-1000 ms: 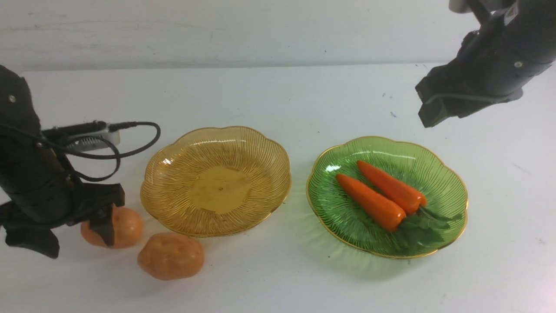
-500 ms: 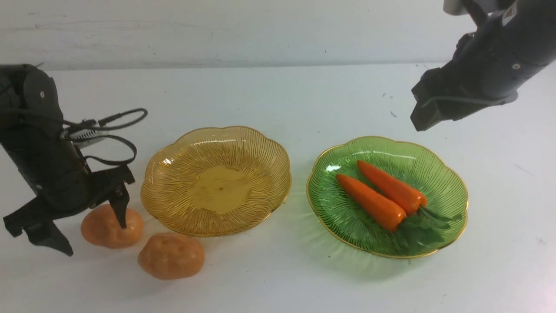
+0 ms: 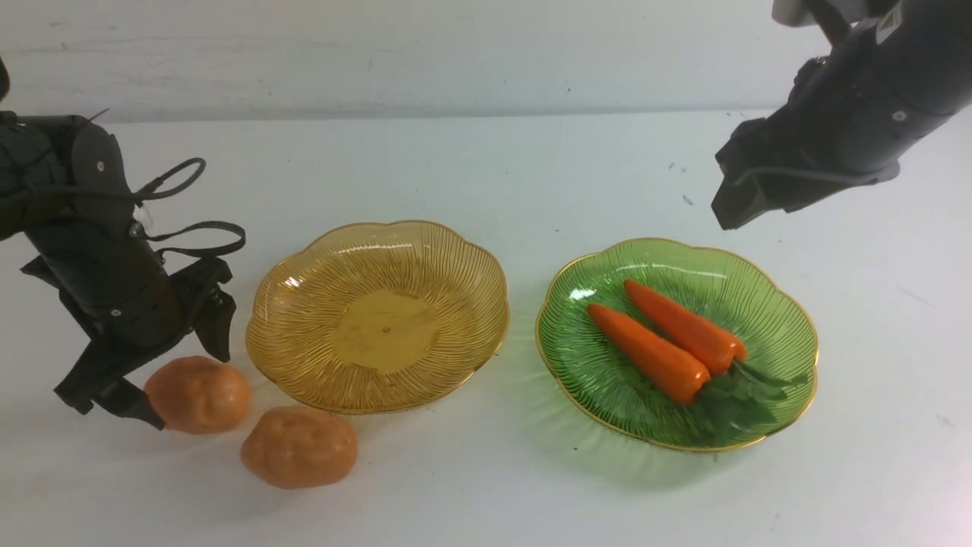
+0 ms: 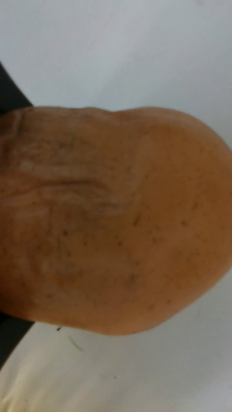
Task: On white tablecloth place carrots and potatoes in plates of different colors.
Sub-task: 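Put the potatoes from the left side into the left plate with the left gripper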
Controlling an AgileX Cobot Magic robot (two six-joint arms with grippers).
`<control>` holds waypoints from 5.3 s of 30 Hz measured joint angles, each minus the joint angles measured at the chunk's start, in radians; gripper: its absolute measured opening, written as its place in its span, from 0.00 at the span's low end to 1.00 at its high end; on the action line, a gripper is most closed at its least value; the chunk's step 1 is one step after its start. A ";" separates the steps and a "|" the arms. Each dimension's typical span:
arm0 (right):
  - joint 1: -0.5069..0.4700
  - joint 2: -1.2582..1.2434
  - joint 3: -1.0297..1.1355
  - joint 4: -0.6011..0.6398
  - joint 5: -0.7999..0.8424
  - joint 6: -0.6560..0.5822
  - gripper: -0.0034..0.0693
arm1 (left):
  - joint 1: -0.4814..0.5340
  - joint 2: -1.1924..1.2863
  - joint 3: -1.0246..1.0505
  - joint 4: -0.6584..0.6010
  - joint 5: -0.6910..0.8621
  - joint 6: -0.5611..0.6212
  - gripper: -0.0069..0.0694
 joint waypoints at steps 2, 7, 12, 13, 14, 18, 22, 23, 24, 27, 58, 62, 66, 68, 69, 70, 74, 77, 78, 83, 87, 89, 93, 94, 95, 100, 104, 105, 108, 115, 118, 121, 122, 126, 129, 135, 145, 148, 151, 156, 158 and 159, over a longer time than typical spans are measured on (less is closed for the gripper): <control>0.000 0.000 0.000 0.000 0.000 0.000 0.62 | 0.005 -0.022 0.000 0.042 0.005 0.045 0.62; 0.000 0.000 0.000 0.001 0.000 0.000 0.62 | 0.013 -0.124 0.000 0.166 0.028 0.218 0.62; 0.000 0.000 0.000 0.005 0.000 0.000 0.62 | -0.009 -0.256 -0.072 0.126 0.062 0.505 0.61; 0.000 0.000 0.000 0.005 0.000 0.000 0.62 | -0.020 -0.264 -0.095 0.090 0.064 0.567 0.61; 0.000 0.000 0.000 0.005 0.000 0.000 0.62 | -0.046 -0.266 -0.134 0.022 0.069 0.665 0.61; 0.000 0.000 0.000 0.007 0.000 0.000 0.62 | -0.140 -0.182 -0.245 -0.172 0.098 0.894 0.61; 0.000 0.000 0.000 0.007 0.000 0.000 0.62 | -0.205 -0.060 -0.355 -0.216 0.155 1.010 0.61; 0.000 0.000 0.000 0.007 0.000 0.000 0.62 | -0.213 -0.038 -0.384 -0.212 0.164 1.024 0.61; 0.000 0.000 0.000 0.007 0.000 0.000 0.62 | -0.220 -0.003 -0.411 -0.204 0.177 1.032 0.62; 0.000 0.000 0.000 0.006 0.000 0.000 0.62 | -0.227 0.063 -0.487 -0.191 0.207 1.032 0.64; 0.000 0.000 0.000 0.000 0.000 -0.016 0.62 | -0.235 -0.309 -0.033 -0.206 0.276 1.393 0.16; -0.001 0.000 0.000 -0.001 0.000 -0.018 0.62 | -0.257 -0.288 -0.013 -0.201 0.270 1.404 0.28; -0.001 0.000 0.000 0.000 0.000 -0.020 0.62 | -0.285 -0.252 -0.012 -0.189 0.260 1.474 0.46; -0.001 0.000 0.000 0.000 0.000 -0.021 0.62 | -0.300 -0.228 -0.012 -0.176 0.250 1.542 0.55; -0.001 0.000 0.000 0.000 0.000 -0.021 0.62 | -0.304 -0.218 -0.012 -0.170 0.243 1.570 0.59; -0.001 0.000 0.000 0.000 0.000 -0.021 0.62 | -0.310 -0.204 -0.012 -0.165 0.231 1.599 0.62; -0.001 0.000 0.000 0.000 0.000 -0.021 0.62 | -0.321 -0.167 -0.012 -0.160 0.208 1.705 0.72; -0.001 0.000 0.000 0.000 0.000 -0.021 0.62 | -0.324 -0.135 -0.012 -0.159 0.203 1.763 0.78; -0.001 0.000 0.000 0.000 0.000 -0.021 0.62 | -0.324 -0.127 -0.012 -0.156 0.203 1.772 0.79; -0.001 0.000 0.000 0.002 0.000 -0.021 0.62 | -0.324 -0.103 -0.015 -0.145 0.195 1.788 0.83; -0.001 0.000 0.000 0.006 0.000 -0.023 0.62 | -0.325 -0.092 -0.020 -0.140 0.182 1.780 0.83; -0.001 0.000 0.000 0.007 0.000 -0.024 0.62 | -0.326 -0.080 -0.025 -0.134 0.179 1.770 0.83; -0.001 0.000 0.000 0.017 0.000 -0.025 0.62 | -0.326 -0.031 -0.021 -0.137 0.195 1.729 0.83; -0.001 0.000 0.000 0.020 0.000 -0.026 0.62 | -0.326 -0.017 -0.017 -0.137 0.205 1.714 0.83; -0.001 0.000 0.000 0.025 0.000 -0.028 0.62 | -0.326 0.000 -0.015 -0.137 0.211 1.695 0.83; -0.001 0.000 0.000 0.046 0.000 -0.030 0.62 | -0.326 0.010 -0.015 -0.134 0.227 1.621 0.76; -0.001 0.000 0.000 0.055 0.000 -0.047 0.62 | -0.326 0.010 -0.015 -0.122 0.235 1.566 0.63; -0.001 0.000 0.000 0.056 0.000 -0.048 0.62 | -0.326 0.007 -0.015 -0.118 0.234 1.551 0.63; -0.001 0.000 0.000 0.056 0.000 -0.048 0.62 | -0.326 -0.061 -0.034 -0.082 0.234 1.496 0.62; -0.001 0.000 0.000 0.057 0.000 -0.050 0.62 | -0.326 -0.279 -0.286 0.024 0.259 1.282 0.62; -0.001 0.000 0.000 0.057 0.000 -0.050 0.62 | -0.326 -0.245 -0.356 0.029 0.227 1.153 0.62; -0.001 0.000 0.000 0.057 0.000 -0.050 0.62 | -0.326 -0.152 -0.415 0.026 0.166 1.084 0.62; -0.001 0.000 0.000 0.057 0.000 -0.050 0.62 | -0.326 -0.126 -0.433 0.026 0.150 1.077 0.62; -0.001 0.000 0.000 0.057 0.000 -0.050 0.62 | -0.326 0.004 -0.494 0.025 0.124 1.080 0.62; -0.001 0.000 0.000 0.057 0.000 -0.050 0.62 | -0.326 0.106 -0.540 0.025 0.124 1.082 0.62; -0.001 0.000 0.000 0.052 0.000 -0.050 0.62 | -0.326 0.243 -0.635 0.025 0.125 1.072 0.65; -0.001 0.000 0.000 0.044 0.000 -0.047 0.62 | -0.326 0.280 -0.679 0.025 0.128 1.046 0.84; -0.001 -0.011 0.001 0.044 0.000 -0.047 0.62 | -0.326 0.280 -0.680 0.025 0.134 1.046 0.87; -0.001 -0.054 0.001 0.037 0.000 -0.047 0.55 | -0.326 0.270 -0.689 0.023 0.173 1.046 0.87; -0.001 -0.210 0.006 -0.002 0.000 -0.026 0.27 | -0.326 0.218 -0.822 0.025 0.265 1.052 0.63; -0.001 -0.332 0.041 -0.046 0.001 0.005 0.12 | -0.326 0.175 -0.890 0.026 0.265 1.065 0.41; -0.001 -0.432 0.087 -0.081 0.001 0.028 0.07 | -0.326 0.155 -0.909 0.026 0.267 1.069 0.29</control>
